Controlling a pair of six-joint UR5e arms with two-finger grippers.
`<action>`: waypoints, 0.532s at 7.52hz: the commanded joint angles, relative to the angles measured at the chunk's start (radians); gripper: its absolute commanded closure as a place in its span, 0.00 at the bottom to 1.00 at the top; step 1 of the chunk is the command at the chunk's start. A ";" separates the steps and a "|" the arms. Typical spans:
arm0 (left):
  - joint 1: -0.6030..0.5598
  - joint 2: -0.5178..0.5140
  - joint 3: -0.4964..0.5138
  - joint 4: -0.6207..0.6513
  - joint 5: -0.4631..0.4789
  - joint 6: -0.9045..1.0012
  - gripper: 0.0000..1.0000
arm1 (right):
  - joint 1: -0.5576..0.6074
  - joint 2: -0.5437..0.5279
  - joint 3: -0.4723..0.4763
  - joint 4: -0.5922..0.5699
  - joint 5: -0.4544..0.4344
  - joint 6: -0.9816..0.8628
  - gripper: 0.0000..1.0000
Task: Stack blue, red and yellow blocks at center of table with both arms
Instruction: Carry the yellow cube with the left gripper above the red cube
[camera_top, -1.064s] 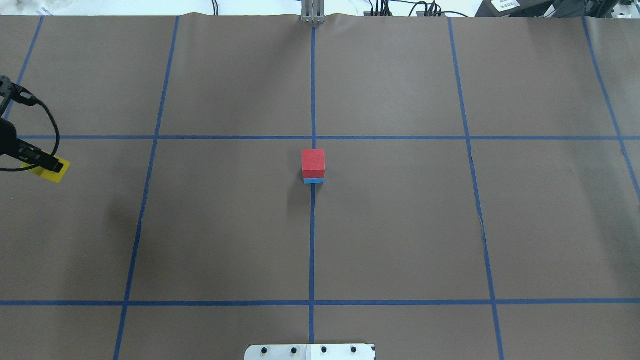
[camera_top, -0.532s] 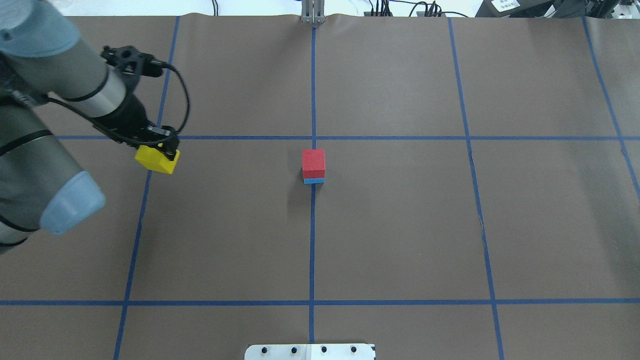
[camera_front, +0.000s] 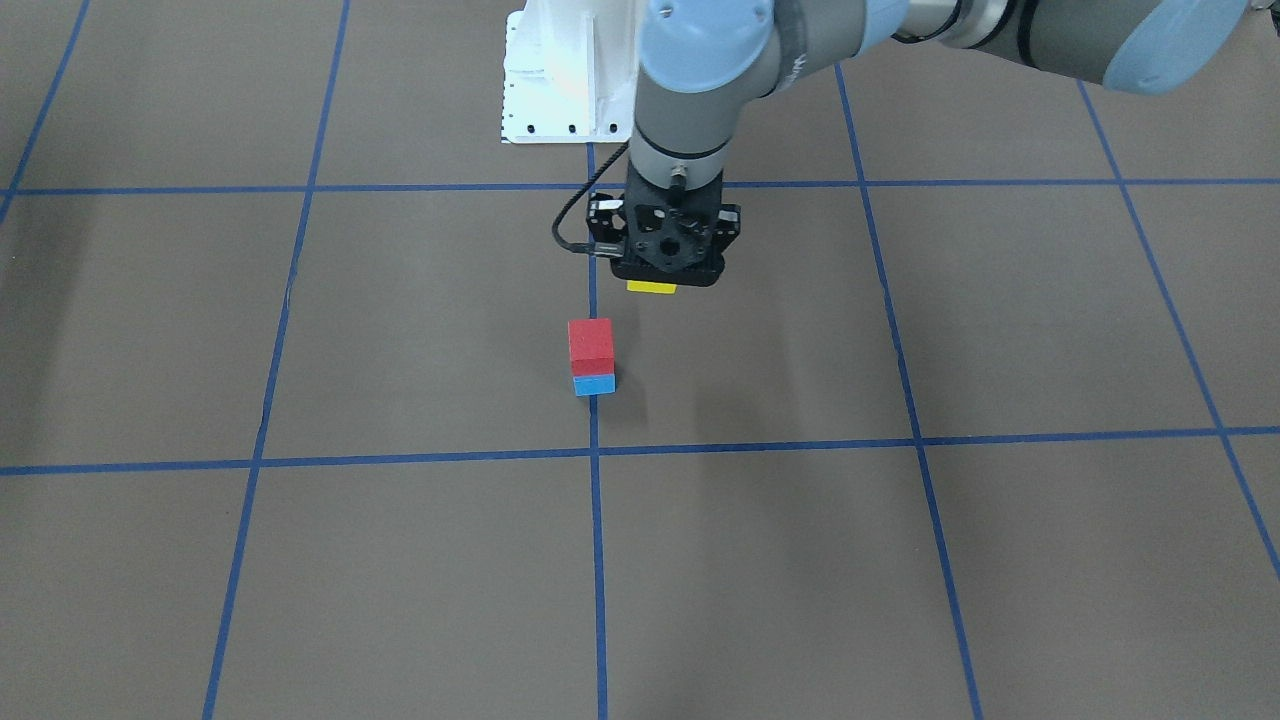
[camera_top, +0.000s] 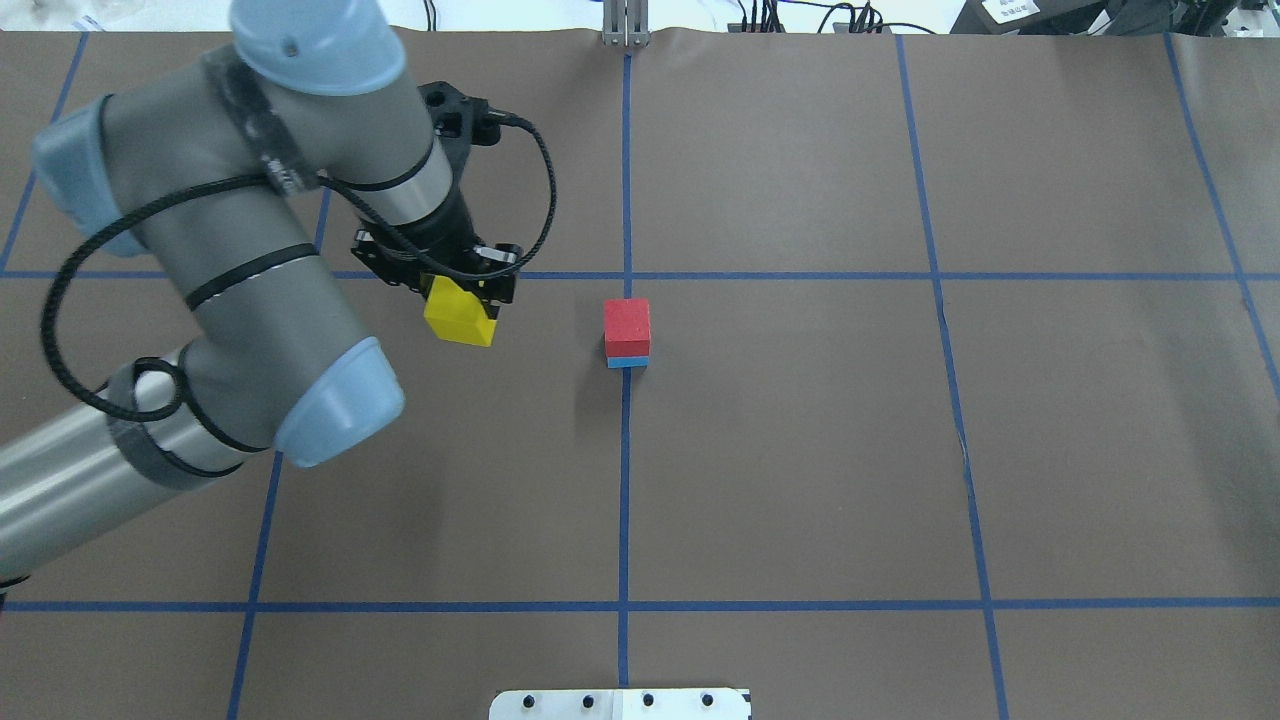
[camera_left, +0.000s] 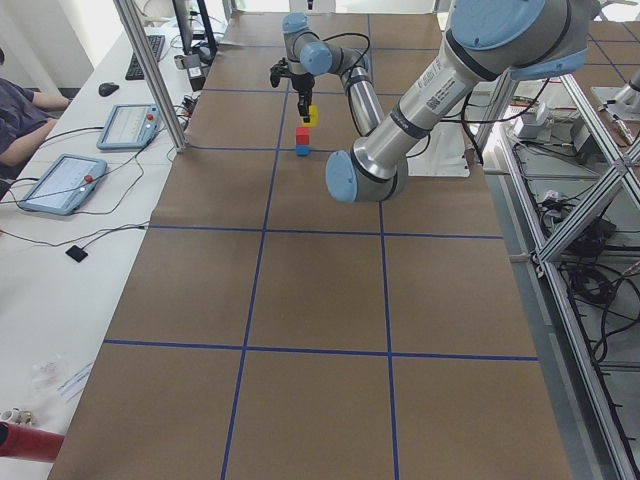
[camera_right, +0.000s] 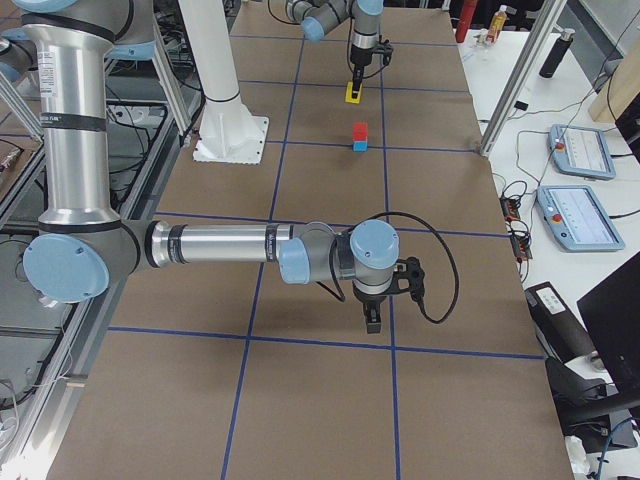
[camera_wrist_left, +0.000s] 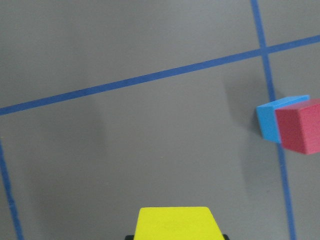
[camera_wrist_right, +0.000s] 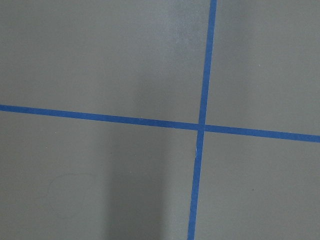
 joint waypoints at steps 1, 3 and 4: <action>0.029 -0.128 0.176 -0.012 0.004 -0.046 1.00 | -0.001 0.002 0.002 0.000 -0.003 -0.002 0.00; 0.032 -0.126 0.216 -0.058 0.030 -0.046 1.00 | -0.001 0.002 0.002 0.000 -0.003 0.000 0.00; 0.032 -0.123 0.224 -0.065 0.031 -0.046 1.00 | -0.001 0.002 0.002 0.000 -0.003 0.000 0.00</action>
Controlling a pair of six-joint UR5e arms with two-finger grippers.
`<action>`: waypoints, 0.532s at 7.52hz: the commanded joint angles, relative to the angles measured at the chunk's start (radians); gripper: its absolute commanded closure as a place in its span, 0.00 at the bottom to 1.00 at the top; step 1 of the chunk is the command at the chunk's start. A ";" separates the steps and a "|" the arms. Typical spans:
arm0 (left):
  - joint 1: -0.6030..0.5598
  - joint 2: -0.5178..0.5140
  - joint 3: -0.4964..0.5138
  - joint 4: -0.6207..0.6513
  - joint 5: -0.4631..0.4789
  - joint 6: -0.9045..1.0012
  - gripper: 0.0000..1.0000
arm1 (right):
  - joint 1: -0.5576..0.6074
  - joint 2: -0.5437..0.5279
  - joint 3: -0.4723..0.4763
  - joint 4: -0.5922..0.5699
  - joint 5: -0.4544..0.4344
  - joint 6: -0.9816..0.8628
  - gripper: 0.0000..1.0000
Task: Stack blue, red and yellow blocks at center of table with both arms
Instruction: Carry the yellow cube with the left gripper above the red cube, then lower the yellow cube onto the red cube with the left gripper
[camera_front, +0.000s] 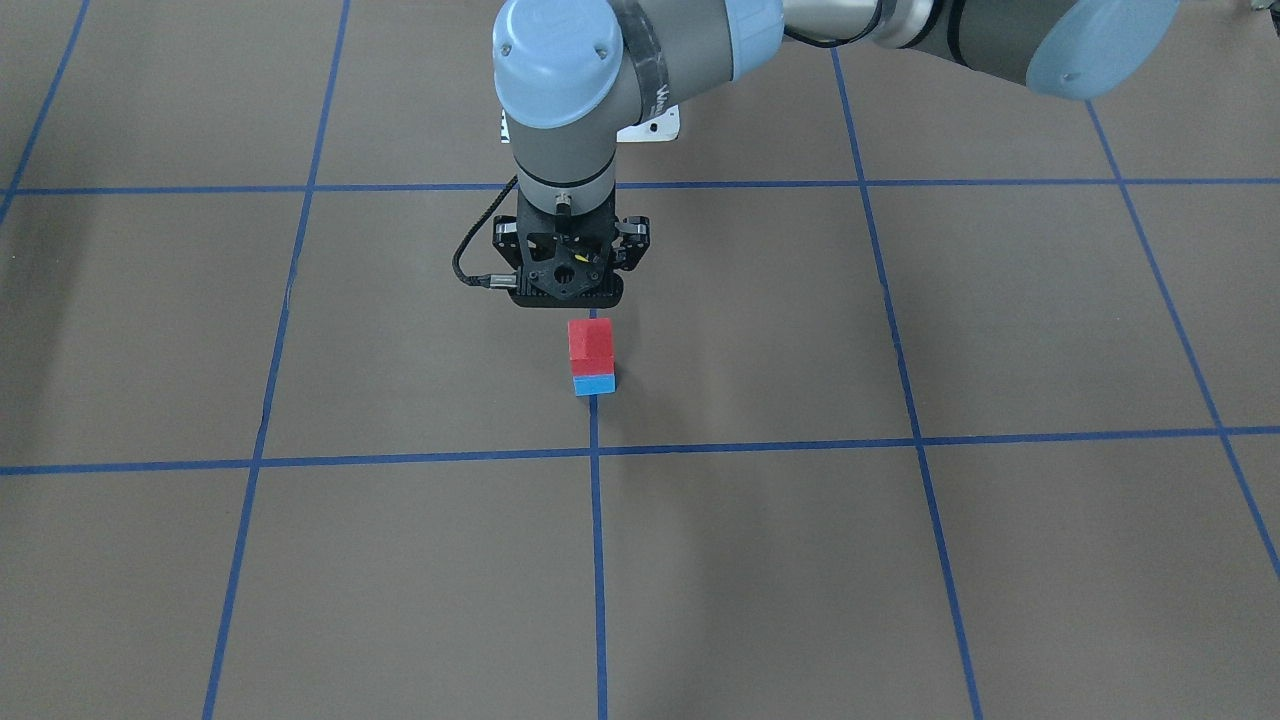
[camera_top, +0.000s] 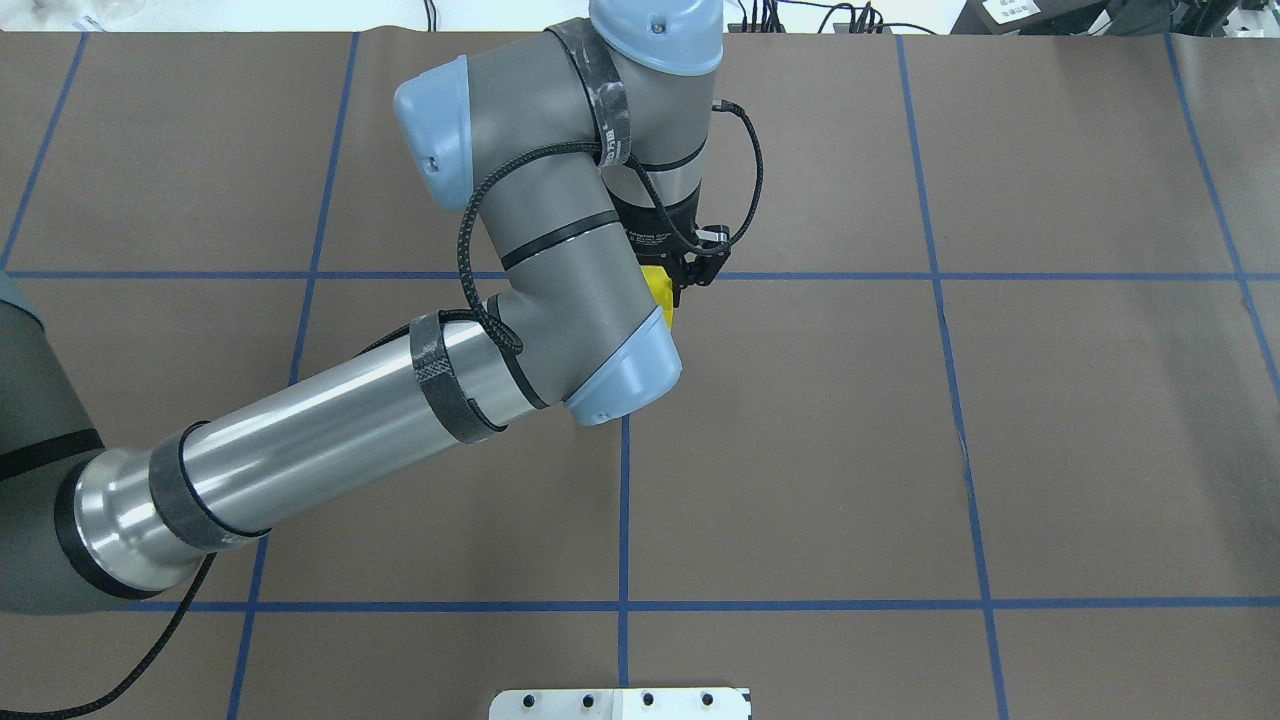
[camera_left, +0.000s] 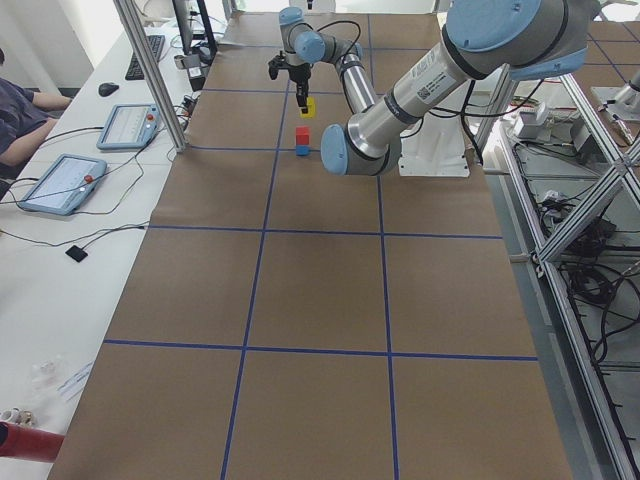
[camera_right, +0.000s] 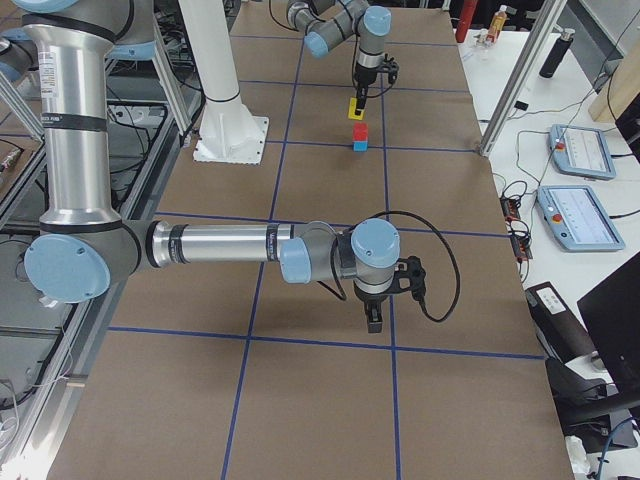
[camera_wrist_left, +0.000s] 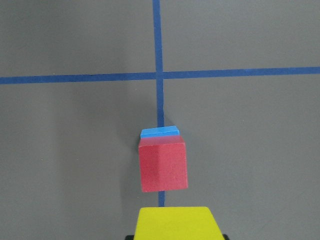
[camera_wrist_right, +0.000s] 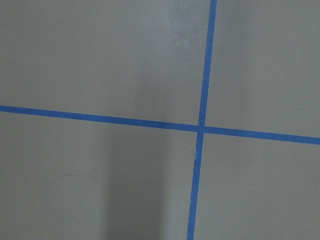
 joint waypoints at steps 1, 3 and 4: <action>0.003 0.009 0.022 -0.020 0.006 -0.001 1.00 | 0.001 0.000 0.000 0.000 0.000 -0.001 0.00; 0.007 0.023 0.031 -0.046 0.019 -0.001 1.00 | 0.001 -0.001 0.000 0.000 0.000 0.001 0.00; 0.007 0.023 0.034 -0.059 0.019 -0.004 1.00 | 0.000 0.000 -0.001 0.000 0.000 0.001 0.00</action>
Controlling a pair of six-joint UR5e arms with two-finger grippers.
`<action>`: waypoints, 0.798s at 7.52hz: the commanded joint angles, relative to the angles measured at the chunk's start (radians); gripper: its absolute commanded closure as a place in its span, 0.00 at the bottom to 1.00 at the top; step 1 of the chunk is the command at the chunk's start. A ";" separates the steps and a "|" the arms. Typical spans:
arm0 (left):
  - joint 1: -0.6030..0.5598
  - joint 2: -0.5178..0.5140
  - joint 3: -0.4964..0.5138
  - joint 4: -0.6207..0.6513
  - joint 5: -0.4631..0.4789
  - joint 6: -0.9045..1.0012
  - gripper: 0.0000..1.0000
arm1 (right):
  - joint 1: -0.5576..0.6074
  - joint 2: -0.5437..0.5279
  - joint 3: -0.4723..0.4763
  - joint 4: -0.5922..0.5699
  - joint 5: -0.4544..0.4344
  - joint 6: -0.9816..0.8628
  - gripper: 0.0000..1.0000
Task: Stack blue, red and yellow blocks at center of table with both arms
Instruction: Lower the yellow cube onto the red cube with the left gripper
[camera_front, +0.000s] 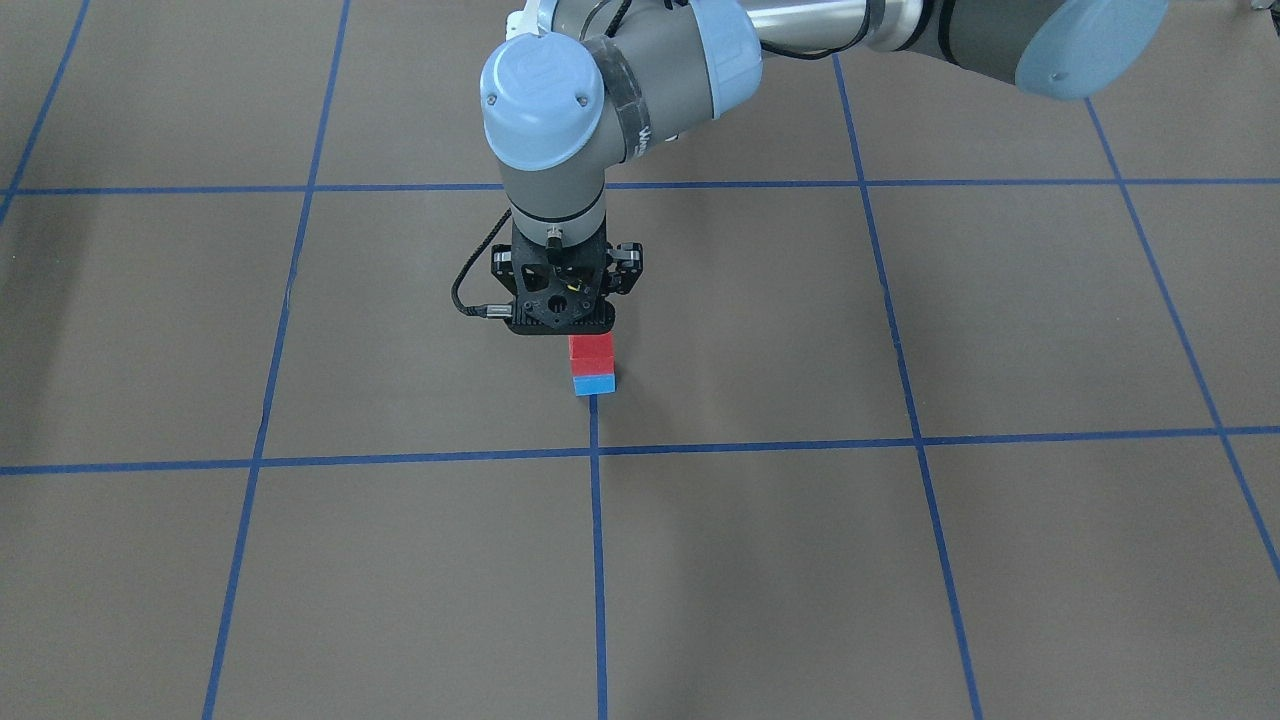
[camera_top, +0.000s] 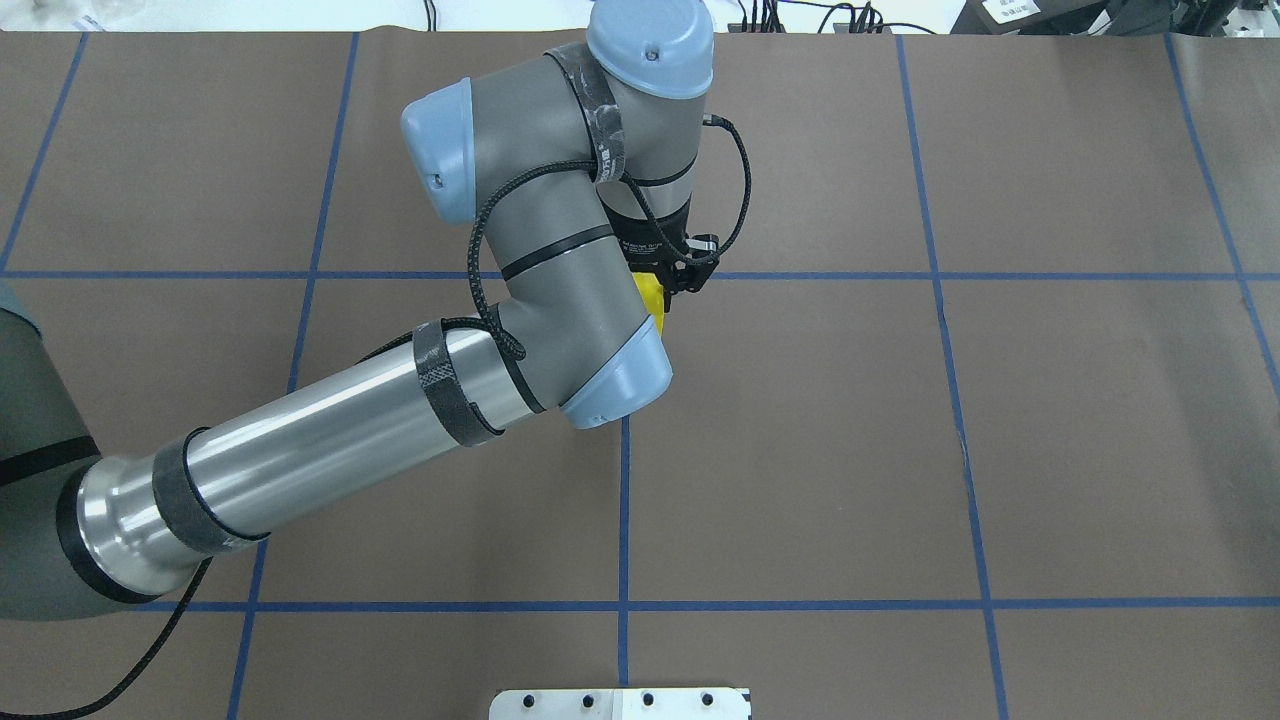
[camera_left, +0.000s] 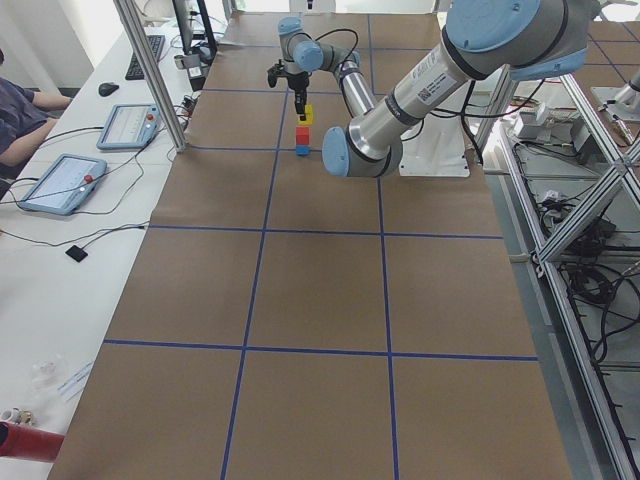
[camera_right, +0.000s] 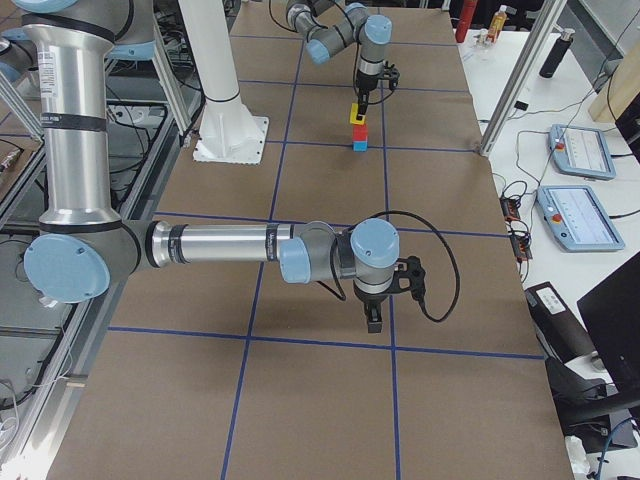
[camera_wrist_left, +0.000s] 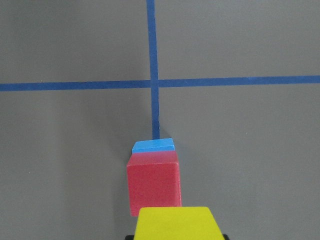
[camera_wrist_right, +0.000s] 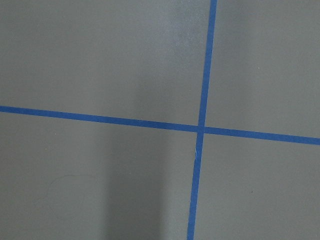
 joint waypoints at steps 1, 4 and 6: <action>-0.001 0.004 0.009 -0.017 0.004 -0.002 1.00 | -0.001 0.001 -0.001 0.000 -0.002 0.000 0.00; -0.010 0.004 0.015 -0.018 0.010 -0.004 1.00 | -0.001 -0.001 0.000 0.000 0.000 0.000 0.00; -0.010 0.005 0.045 -0.049 0.010 -0.034 1.00 | -0.001 0.001 0.000 0.000 0.000 0.000 0.00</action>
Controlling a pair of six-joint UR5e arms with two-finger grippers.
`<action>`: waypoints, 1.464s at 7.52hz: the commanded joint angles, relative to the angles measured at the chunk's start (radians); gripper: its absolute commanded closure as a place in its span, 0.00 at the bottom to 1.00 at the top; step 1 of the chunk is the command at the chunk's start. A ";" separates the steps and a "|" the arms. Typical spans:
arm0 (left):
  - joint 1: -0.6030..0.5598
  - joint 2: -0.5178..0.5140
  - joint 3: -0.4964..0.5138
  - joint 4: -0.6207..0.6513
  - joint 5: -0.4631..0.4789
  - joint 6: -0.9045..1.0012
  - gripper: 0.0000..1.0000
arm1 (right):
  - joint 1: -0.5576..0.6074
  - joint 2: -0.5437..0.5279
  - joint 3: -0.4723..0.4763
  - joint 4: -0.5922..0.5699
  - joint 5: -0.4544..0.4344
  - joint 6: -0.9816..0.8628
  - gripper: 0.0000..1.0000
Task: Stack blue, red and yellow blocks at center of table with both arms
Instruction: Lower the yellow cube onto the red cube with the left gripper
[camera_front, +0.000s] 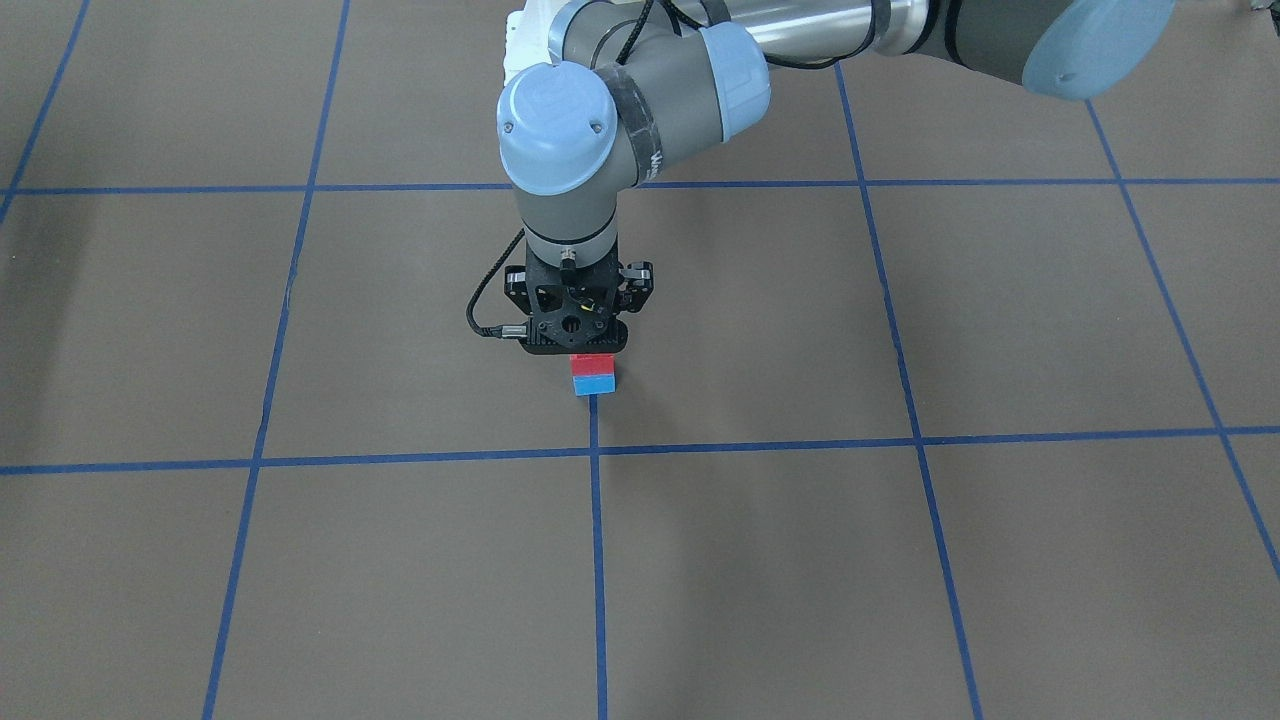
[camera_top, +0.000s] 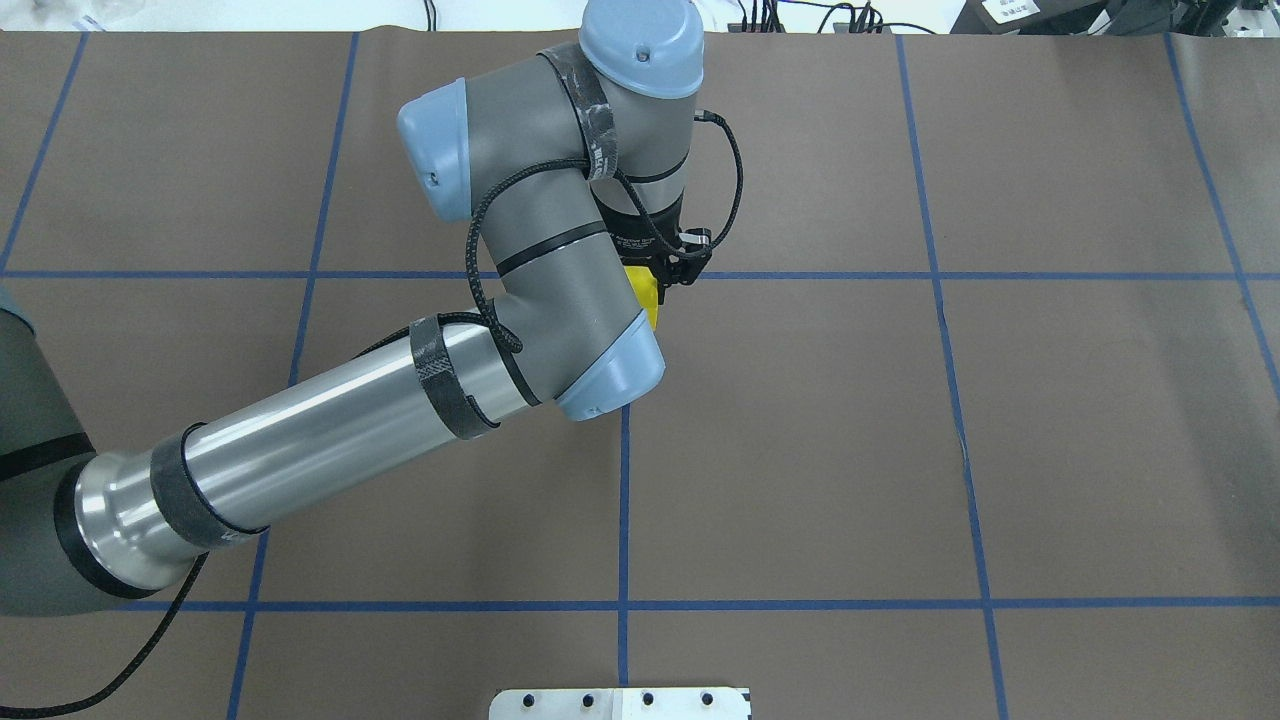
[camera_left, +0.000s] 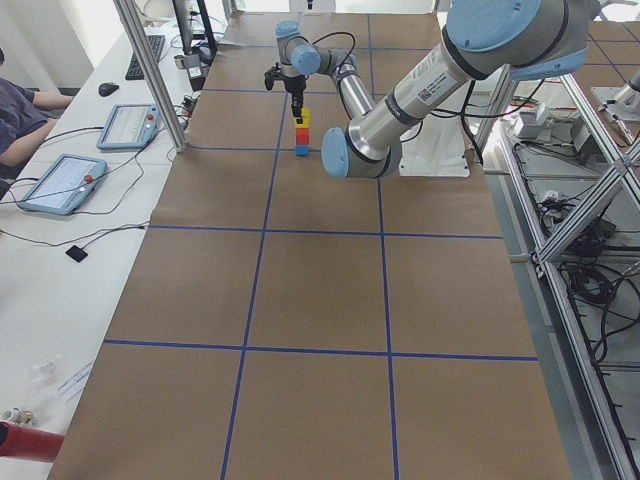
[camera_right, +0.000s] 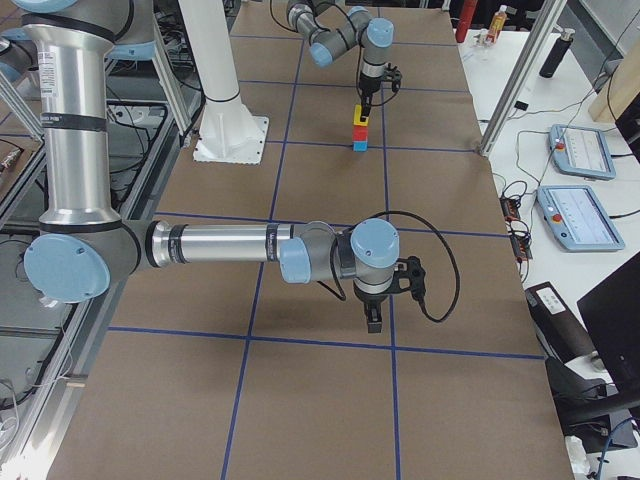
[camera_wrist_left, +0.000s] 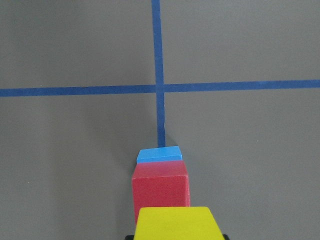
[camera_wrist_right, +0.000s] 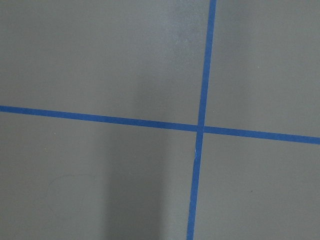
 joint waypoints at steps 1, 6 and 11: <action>0.002 0.001 0.047 -0.067 0.000 -0.035 1.00 | 0.000 0.001 -0.001 0.000 -0.001 0.000 0.00; 0.002 0.018 0.043 -0.072 -0.001 -0.033 1.00 | 0.000 0.001 -0.001 0.000 -0.001 0.000 0.00; 0.002 0.032 0.026 -0.072 -0.003 -0.032 1.00 | 0.000 0.004 -0.001 0.000 -0.001 0.000 0.00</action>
